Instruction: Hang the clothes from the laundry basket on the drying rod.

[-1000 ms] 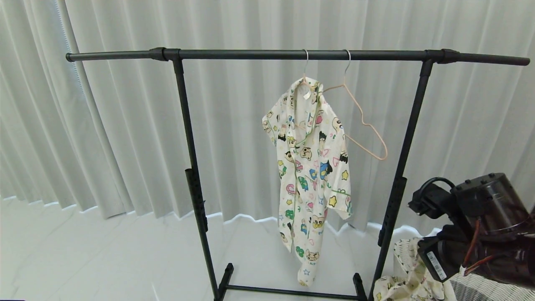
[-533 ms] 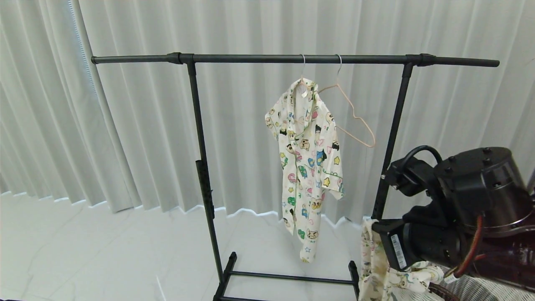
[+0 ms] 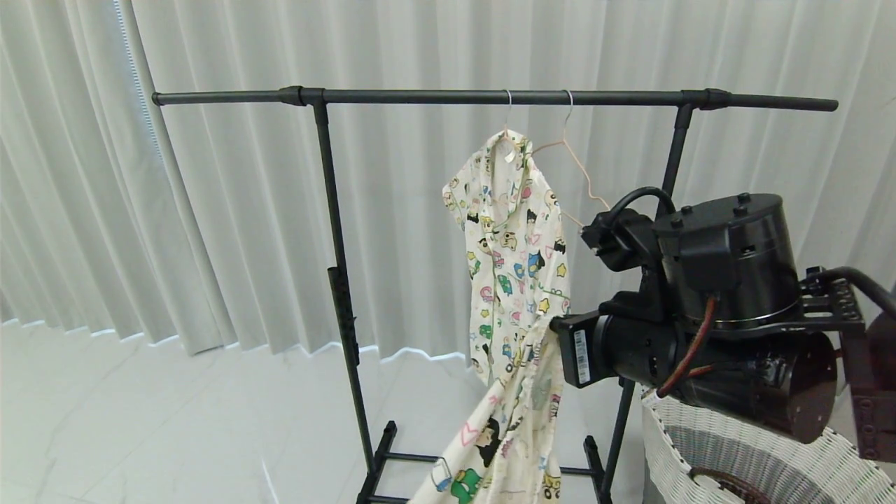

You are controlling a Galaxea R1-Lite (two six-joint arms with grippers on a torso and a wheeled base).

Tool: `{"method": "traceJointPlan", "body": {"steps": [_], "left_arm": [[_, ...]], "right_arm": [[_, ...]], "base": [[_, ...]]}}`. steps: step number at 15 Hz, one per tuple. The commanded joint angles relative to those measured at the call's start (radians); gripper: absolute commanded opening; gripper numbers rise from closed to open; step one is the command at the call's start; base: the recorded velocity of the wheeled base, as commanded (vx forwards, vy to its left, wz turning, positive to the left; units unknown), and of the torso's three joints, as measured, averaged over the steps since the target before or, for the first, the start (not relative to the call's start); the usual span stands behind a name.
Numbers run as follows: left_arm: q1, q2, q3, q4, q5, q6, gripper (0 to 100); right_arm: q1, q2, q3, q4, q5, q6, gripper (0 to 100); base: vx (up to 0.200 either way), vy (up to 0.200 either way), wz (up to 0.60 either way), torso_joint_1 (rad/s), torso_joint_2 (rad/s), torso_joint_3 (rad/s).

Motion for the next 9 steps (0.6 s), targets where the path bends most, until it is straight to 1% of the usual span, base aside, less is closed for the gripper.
{"method": "traceJointPlan", "body": {"steps": [1,2,3,4,5,6,7,8,9], "left_arm": [[-0.105,-0.149,-0.061,0.0,-0.029,0.019,100],[-0.122,-0.062,-0.187,-0.002,-0.041,0.018,100],[-0.122,0.011,-0.262,-0.002,-0.041,0.018,100],[-0.122,0.054,-0.301,-0.002,-0.043,0.016,100],[-0.122,0.181,-0.408,-0.002,-0.053,0.013,100],[-0.124,0.279,-0.486,-0.002,-0.069,0.01,100],[-0.133,0.368,-0.551,-0.005,-0.089,0.007,100],[-0.15,0.451,-0.592,-0.013,-0.105,0.007,100],[-0.17,0.528,-0.609,-0.023,-0.11,0.007,100]], "right_arm": [[0.009,0.027,-0.01,-0.01,0.0,0.0,0],[0.036,0.038,-0.015,-0.045,0.0,0.0,0],[0.052,0.041,-0.016,-0.059,0.0,0.0,0],[0.059,0.043,-0.016,-0.065,0.0,0.0,0],[0.078,0.041,-0.02,-0.079,0.0,-0.002,0],[0.09,0.038,-0.035,-0.085,-0.002,-0.002,0],[0.098,0.035,-0.055,-0.087,-0.003,-0.002,0],[0.101,0.035,-0.076,-0.087,-0.002,-0.003,0],[0.107,0.035,-0.098,-0.087,-0.005,-0.005,0]], "base": [[0.0,0.0,0.0,0.0,0.0,0.0],[0.0,0.0,0.0,0.0,0.0,0.0],[0.0,0.0,0.0,0.0,0.0,0.0],[0.0,0.0,0.0,0.0,0.0,0.0],[0.0,0.0,0.0,0.0,0.0,0.0],[0.0,0.0,0.0,0.0,0.0,0.0],[0.0,0.0,0.0,0.0,0.0,0.0],[0.0,0.0,0.0,0.0,0.0,0.0],[0.0,0.0,0.0,0.0,0.0,0.0]]}}
